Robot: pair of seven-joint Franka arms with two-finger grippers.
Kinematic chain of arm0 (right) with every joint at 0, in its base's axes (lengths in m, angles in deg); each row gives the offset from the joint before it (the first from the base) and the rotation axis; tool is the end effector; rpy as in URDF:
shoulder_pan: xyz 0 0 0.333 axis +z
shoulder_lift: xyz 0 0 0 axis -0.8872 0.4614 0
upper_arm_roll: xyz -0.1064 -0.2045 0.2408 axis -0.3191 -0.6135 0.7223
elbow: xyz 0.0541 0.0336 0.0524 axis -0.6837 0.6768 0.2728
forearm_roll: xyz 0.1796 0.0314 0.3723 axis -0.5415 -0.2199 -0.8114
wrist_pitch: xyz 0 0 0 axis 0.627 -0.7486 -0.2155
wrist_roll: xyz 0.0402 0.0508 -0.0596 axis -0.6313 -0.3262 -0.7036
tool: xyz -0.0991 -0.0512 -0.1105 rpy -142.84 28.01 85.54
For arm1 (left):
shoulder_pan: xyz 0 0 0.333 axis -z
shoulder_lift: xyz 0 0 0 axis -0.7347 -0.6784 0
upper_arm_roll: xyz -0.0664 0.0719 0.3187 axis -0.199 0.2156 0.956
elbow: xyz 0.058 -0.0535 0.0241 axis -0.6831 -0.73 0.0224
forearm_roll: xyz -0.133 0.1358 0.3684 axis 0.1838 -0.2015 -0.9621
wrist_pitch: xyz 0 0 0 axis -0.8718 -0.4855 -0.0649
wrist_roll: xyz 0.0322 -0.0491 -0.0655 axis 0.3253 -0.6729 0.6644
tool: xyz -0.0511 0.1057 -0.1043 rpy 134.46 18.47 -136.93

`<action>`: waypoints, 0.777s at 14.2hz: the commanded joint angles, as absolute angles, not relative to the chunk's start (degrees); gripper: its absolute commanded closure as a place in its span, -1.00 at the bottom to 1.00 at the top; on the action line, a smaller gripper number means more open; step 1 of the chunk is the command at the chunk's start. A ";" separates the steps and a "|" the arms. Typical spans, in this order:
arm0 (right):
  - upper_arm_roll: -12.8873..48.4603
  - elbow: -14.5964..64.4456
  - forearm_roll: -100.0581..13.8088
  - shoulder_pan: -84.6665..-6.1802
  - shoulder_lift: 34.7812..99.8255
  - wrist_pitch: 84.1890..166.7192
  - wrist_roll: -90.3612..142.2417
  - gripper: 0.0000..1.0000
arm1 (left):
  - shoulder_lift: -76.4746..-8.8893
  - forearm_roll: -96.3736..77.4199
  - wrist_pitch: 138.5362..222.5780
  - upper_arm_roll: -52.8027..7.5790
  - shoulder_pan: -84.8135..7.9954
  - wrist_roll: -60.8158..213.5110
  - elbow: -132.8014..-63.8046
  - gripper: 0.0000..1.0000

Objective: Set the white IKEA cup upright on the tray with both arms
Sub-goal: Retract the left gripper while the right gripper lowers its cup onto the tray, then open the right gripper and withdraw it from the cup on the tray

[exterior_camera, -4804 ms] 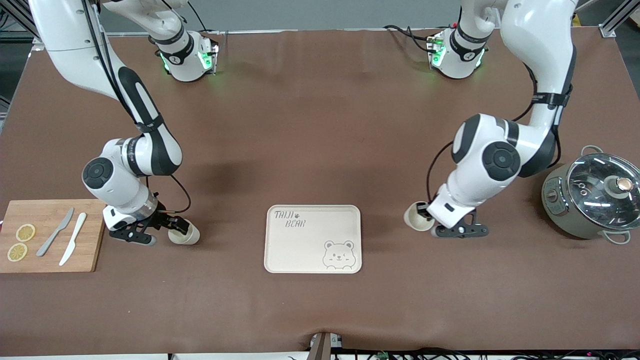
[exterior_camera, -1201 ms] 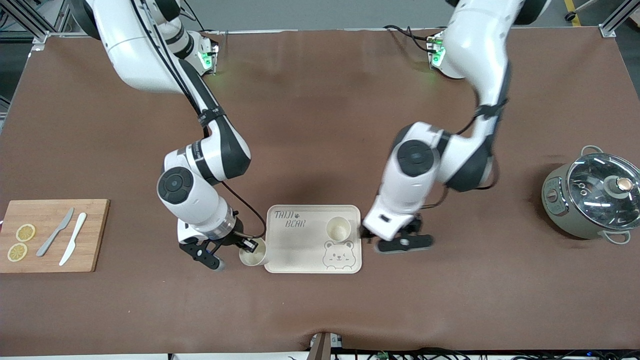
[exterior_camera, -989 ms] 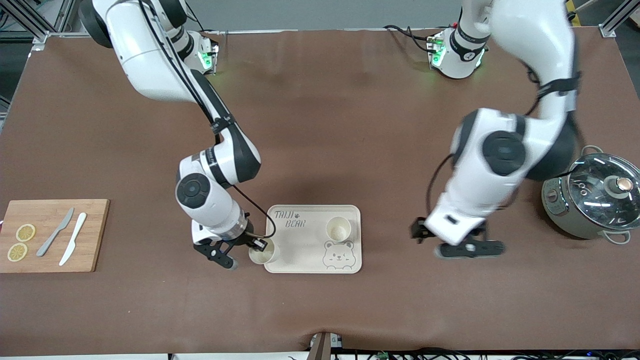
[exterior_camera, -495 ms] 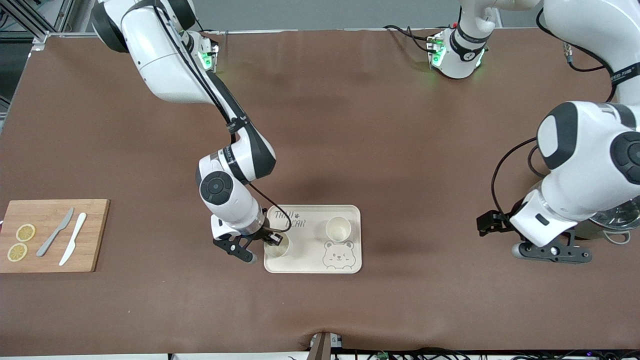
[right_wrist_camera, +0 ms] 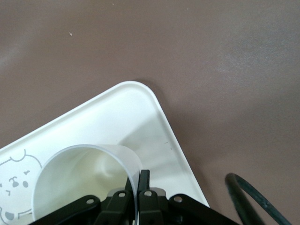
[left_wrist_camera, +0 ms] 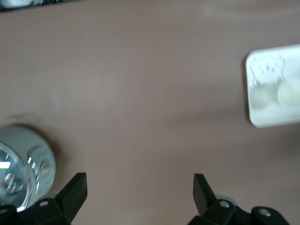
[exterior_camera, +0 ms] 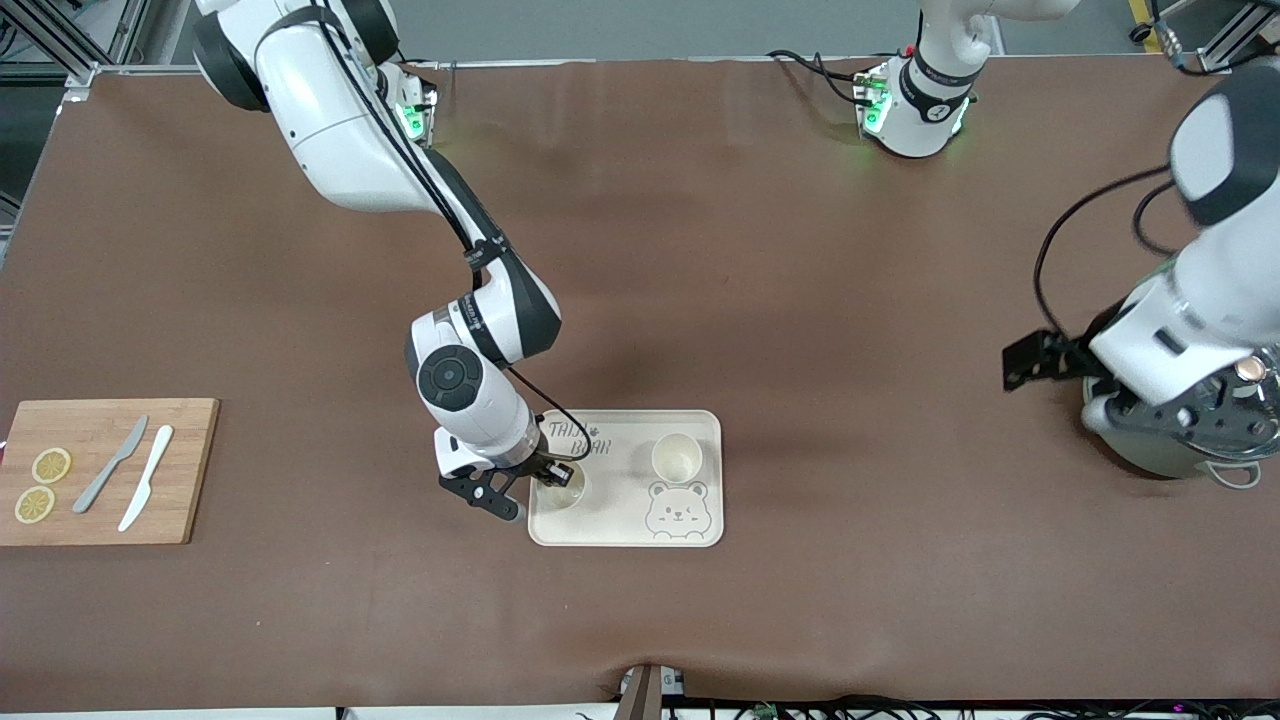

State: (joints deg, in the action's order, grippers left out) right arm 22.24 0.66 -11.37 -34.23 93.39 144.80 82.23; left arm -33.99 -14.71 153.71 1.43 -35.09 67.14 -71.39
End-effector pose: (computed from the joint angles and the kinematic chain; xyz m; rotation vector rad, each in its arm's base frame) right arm 0.7122 0.3761 0.1884 -2.8949 0.6907 -0.1592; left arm 0.6641 -0.0943 0.5582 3.0945 -0.2551 0.0138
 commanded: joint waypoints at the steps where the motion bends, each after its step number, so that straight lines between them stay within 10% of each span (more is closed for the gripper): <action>1: 21.65 -0.27 -10.06 -33.61 94.46 145.88 83.88 1.00 | -27.80 -13.99 149.36 -5.22 -41.54 64.01 -75.66 -1.00; 7: 21.57 -0.27 -9.27 -33.34 95.52 147.47 83.88 0.93 | -18.66 -14.07 149.00 -6.84 -43.24 62.34 -84.71 -1.00; 9: 21.57 -0.27 -9.18 -33.52 95.43 147.38 83.80 -0.92 | -16.54 -15.21 149.96 -6.57 -43.24 60.42 -88.75 -1.00; 11: 21.22 -0.27 -9.00 -33.78 94.73 146.68 83.62 -1.00 | -15.57 -18.19 151.63 -6.66 -43.24 58.74 -91.56 -1.00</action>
